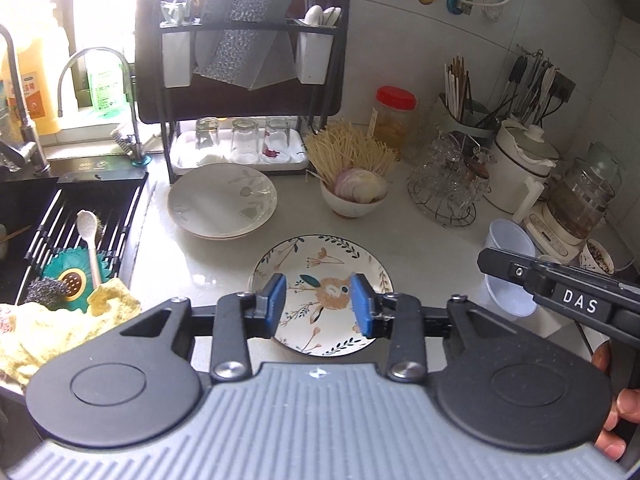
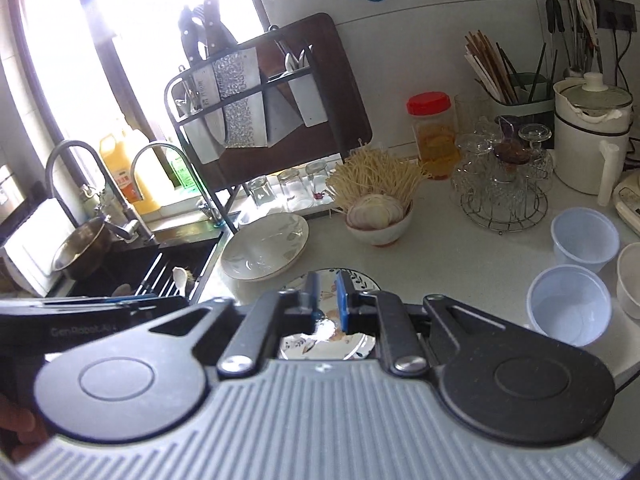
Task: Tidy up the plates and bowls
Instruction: 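Open both grippers and release the floral plate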
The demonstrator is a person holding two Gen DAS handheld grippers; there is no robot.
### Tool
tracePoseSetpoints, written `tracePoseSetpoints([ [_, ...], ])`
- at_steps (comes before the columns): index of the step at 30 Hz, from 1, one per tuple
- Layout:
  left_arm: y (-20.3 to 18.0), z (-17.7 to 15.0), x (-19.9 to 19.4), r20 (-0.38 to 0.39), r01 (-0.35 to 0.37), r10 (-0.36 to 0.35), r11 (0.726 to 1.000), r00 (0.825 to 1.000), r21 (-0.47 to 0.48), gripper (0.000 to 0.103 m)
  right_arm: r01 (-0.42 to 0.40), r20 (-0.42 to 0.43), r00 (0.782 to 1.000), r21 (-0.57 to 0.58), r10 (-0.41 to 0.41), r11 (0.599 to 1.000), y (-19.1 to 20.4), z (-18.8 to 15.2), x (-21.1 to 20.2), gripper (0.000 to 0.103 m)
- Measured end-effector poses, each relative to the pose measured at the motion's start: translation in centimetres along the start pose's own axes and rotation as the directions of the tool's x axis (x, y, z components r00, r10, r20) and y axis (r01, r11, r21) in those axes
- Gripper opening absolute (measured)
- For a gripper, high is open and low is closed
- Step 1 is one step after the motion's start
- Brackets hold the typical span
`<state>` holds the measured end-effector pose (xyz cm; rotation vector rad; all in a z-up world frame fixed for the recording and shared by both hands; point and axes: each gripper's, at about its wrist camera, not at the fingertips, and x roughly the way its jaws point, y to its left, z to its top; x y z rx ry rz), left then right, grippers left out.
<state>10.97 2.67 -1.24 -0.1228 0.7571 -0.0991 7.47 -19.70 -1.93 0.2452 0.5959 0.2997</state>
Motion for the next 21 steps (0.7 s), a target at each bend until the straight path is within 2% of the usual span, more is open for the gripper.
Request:
tracePoseSetpoints([
  [1, 0.1, -0.2, -0.3, -0.002, -0.006, 0.005, 1.000, 1.000, -0.009, 0.043, -0.004, 0.005, 1.000, 0.002, 0.004, 1.000, 0.0, -0.2, -0.3, 0.046],
  [3, 0.3, -0.5, -0.9, -0.003, -0.009, 0.009, 1.000, 1.000, -0.026, 0.043, -0.022, 0.022, 1.000, 0.000, 0.021, 1.000, -0.1, -0.4, -1.0, 0.061],
  [8, 0.0, -1.1, -1.7, 0.000, -0.011, 0.011, 0.999, 1.000, -0.041, 0.043, -0.036, 0.016, 0.999, -0.015, 0.036, 0.999, -0.5, -0.2, -2.3, 0.061],
  [12, -2.0, -0.6, -2.2, 0.037, -0.029, 0.029, 1.000, 0.999, -0.005, 0.043, -0.051, 0.021, 0.998, -0.023, 0.051, 0.998, -1.4, 0.2, -3.3, 0.061],
  [21, -6.1, -0.5, -2.6, 0.047, -0.041, 0.043, 0.999, 0.998, -0.033, 0.046, -0.087, 0.022, 0.996, -0.088, 0.090, 0.992, -4.1, 0.9, -4.7, 0.061],
])
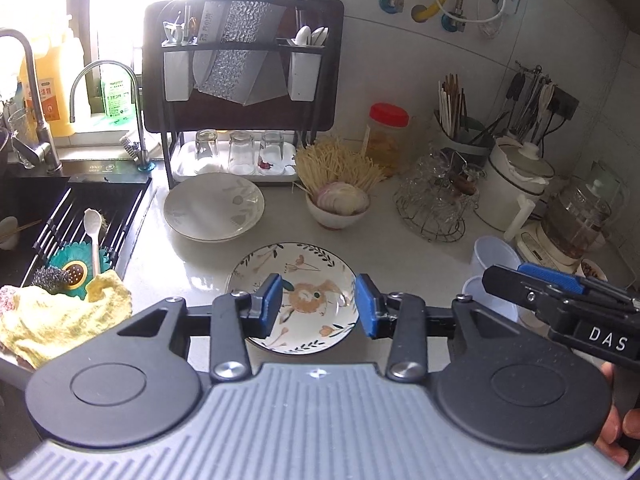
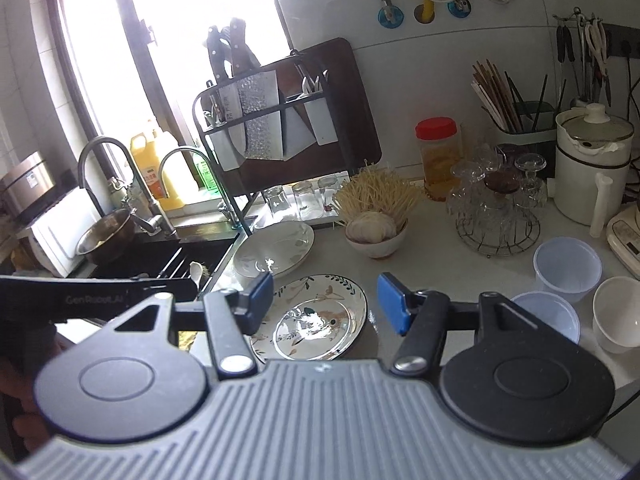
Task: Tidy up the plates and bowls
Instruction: 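Move both grippers toward the rim of the white leaf-pattern plate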
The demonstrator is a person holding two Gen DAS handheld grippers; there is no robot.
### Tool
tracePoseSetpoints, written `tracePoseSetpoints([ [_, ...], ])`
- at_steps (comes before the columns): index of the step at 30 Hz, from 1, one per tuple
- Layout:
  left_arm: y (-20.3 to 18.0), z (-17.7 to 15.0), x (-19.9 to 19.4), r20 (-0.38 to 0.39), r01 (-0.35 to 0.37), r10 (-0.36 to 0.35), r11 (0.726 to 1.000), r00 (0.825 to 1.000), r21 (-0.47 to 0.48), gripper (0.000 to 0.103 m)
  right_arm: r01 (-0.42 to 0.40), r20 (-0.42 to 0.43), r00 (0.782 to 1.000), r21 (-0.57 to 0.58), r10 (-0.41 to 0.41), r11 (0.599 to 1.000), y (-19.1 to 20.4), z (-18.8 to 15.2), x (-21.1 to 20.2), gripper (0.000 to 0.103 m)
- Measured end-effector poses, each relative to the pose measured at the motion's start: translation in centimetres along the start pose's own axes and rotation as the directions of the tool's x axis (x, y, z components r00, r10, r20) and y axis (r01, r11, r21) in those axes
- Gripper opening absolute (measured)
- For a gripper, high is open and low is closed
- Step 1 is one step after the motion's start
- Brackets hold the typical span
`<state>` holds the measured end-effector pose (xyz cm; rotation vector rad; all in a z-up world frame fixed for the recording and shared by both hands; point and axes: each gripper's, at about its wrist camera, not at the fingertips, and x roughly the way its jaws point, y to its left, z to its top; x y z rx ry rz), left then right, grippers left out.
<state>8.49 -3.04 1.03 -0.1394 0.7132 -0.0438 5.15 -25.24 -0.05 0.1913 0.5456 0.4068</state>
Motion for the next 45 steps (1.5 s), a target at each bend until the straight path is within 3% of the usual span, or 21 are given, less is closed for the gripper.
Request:
tracePoseSetpoints([
  [4, -1.2, -0.8, -0.3, -0.001, -0.024, 0.024, 0.999, 1.000, -0.024, 0.049, -0.035, -0.016, 0.999, 0.005, 0.035, 0.999, -1.2, -0.1, -0.6, 0.061],
  [7, -1.5, -1.5, -0.9, 0.011, -0.045, 0.046, 0.997, 0.999, -0.068, 0.060, -0.039, -0.015, 0.999, 0.000, 0.039, 0.999, -2.0, -0.6, -1.0, 0.071],
  [12, -2.0, -1.8, -1.4, 0.020, -0.085, 0.087, 0.993, 0.996, -0.085, 0.068, -0.063, -0.034, 0.997, -0.012, 0.062, 0.998, -3.0, -0.8, -0.9, 0.071],
  [14, -2.2, -1.9, -1.8, 0.037, -0.096, 0.100, 0.991, 0.994, -0.094, 0.074, -0.073, -0.033, 0.997, -0.015, 0.073, 0.997, -3.3, -0.8, -0.8, 0.079],
  [15, -2.3, -2.0, -1.8, 0.039, -0.099, 0.103, 0.990, 0.994, -0.100, 0.075, -0.080, -0.029, 0.996, -0.020, 0.079, 0.997, -3.3, -0.9, -0.9, 0.089],
  [18, -2.4, -2.2, -2.0, 0.044, -0.116, 0.122, 0.987, 0.992, -0.113, 0.088, -0.089, -0.039, 0.995, -0.046, 0.087, 0.995, -3.0, -0.8, -0.7, 0.103],
  [24, -2.4, -2.8, -1.5, 0.028, -0.146, 0.150, 0.981, 0.988, -0.124, 0.096, -0.099, -0.065, 0.993, -0.038, 0.097, 0.994, -2.9, -0.8, -0.4, 0.103],
  [35, -1.4, -3.5, -1.6, 0.022, -0.204, 0.212, 0.962, 0.977, -0.179, 0.096, -0.116, -0.124, 0.986, -0.035, 0.111, 0.993, -3.6, -1.0, 1.5, 0.103],
  [45, 3.3, -1.7, 1.3, 0.009, -0.204, 0.213, 0.947, 0.977, -0.246, 0.096, -0.137, -0.138, 0.981, -0.007, 0.134, 0.991, -2.4, -0.1, 6.1, 0.102],
])
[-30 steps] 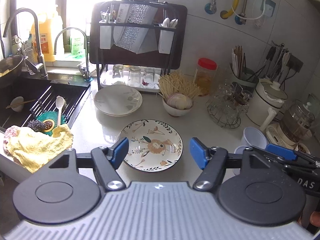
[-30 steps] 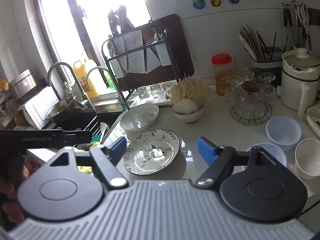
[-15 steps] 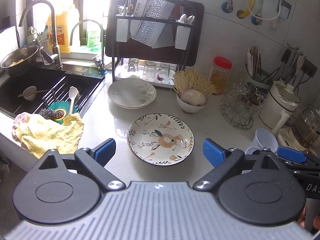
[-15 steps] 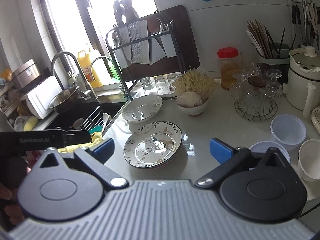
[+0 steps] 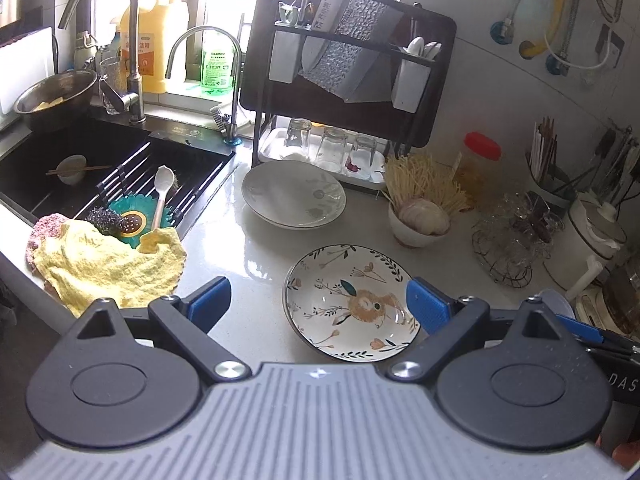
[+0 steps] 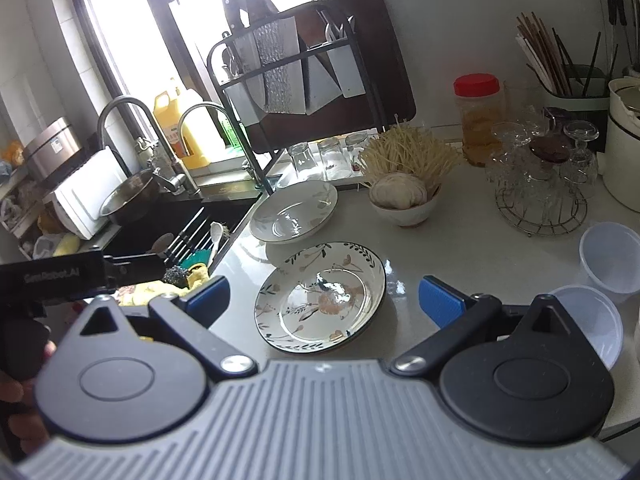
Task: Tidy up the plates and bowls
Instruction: 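Move both grippers toward the rim of the white leaf-pattern plate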
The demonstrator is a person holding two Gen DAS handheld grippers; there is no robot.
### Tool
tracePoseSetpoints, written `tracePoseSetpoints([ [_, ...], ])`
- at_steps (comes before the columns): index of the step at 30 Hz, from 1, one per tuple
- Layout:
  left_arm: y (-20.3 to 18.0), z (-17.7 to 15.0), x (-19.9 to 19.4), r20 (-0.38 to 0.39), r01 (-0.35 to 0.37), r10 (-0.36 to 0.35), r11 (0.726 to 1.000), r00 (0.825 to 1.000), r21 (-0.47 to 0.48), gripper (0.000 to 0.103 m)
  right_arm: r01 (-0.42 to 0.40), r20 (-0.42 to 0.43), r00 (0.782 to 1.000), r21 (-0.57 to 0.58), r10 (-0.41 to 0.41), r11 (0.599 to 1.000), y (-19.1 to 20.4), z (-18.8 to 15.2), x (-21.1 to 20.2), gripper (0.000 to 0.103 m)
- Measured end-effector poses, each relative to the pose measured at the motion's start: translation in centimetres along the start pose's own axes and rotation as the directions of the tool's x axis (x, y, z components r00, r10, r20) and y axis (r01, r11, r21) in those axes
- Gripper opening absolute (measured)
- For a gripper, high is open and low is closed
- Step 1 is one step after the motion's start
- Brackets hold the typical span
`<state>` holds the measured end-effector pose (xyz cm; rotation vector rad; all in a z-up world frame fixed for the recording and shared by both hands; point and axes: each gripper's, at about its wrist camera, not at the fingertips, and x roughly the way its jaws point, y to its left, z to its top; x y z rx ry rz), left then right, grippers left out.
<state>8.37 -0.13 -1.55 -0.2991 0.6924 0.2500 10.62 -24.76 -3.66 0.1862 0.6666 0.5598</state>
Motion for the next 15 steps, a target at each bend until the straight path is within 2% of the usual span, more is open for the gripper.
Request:
tracePoseSetpoints([
  [15, 5.3, 8.9, 12.0, -0.049, 0.124, -0.122, 0.991, 0.991, 0.052, 0.096, 0.039, -0.035, 0.999, 0.103, -0.035, 0.994, 2.1, 4.3, 10.9, 0.099],
])
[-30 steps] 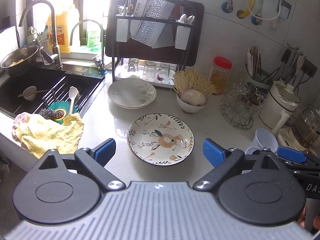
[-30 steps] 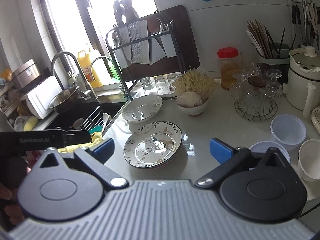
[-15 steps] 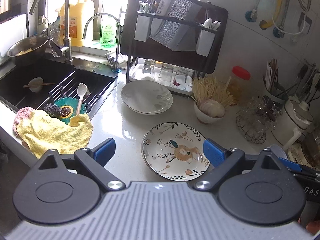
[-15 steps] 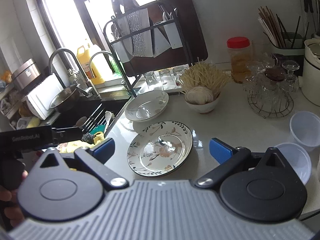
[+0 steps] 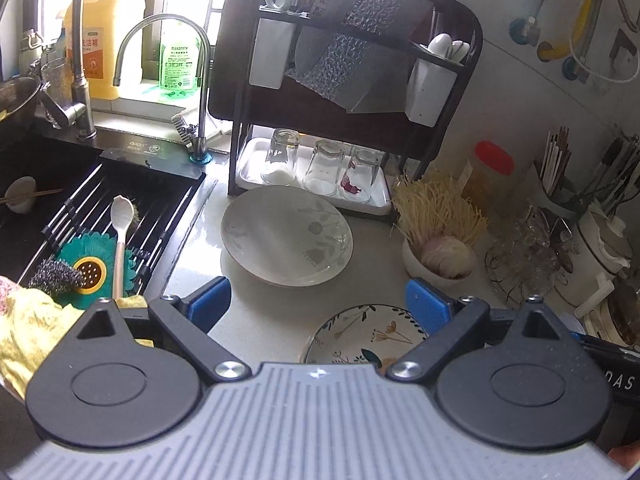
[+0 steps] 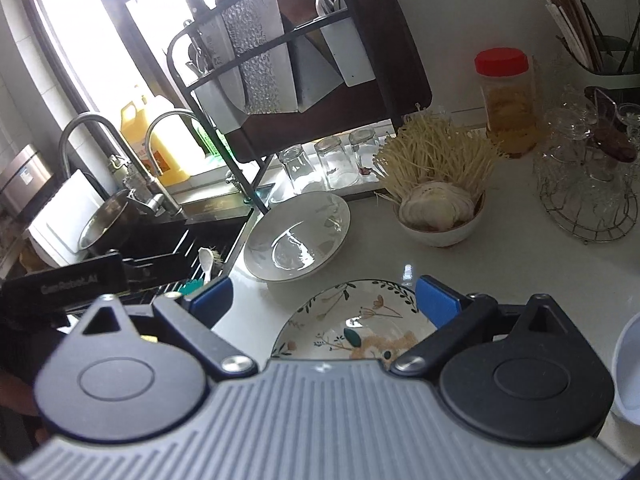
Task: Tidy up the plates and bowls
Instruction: 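Move both grippers toward the rim of the white leaf-pattern plate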
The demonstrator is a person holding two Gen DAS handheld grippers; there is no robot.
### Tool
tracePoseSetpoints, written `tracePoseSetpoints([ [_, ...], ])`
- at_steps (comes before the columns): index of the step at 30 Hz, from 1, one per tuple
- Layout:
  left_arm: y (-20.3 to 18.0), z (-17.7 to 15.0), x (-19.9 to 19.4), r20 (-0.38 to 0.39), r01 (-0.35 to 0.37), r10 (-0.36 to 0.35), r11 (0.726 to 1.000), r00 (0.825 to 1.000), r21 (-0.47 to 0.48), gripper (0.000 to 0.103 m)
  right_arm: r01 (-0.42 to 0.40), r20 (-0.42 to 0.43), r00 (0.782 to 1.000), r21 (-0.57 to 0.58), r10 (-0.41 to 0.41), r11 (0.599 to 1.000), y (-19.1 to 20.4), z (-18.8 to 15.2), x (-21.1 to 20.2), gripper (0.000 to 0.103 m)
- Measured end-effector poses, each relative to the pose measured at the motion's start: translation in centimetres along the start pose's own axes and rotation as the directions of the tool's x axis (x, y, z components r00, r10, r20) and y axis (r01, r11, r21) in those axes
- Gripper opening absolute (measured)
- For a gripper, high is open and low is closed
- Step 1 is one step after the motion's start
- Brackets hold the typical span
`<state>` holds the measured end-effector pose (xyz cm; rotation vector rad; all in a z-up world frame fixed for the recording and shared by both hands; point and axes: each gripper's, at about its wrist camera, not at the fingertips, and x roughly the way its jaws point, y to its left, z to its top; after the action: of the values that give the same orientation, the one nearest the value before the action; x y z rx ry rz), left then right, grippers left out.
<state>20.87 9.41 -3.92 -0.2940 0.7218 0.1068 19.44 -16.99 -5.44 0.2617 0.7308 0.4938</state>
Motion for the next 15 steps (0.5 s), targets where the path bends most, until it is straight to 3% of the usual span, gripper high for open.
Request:
tracePoseSetpoints([
  [15, 6.9, 4.7, 7.4, -0.068, 0.060, -0.061, 0.998, 0.996, -0.017, 0.096, 0.055, -0.077, 0.996, 0.088, -0.048, 0.995, 2.1, 2.4, 8.3, 0.097],
])
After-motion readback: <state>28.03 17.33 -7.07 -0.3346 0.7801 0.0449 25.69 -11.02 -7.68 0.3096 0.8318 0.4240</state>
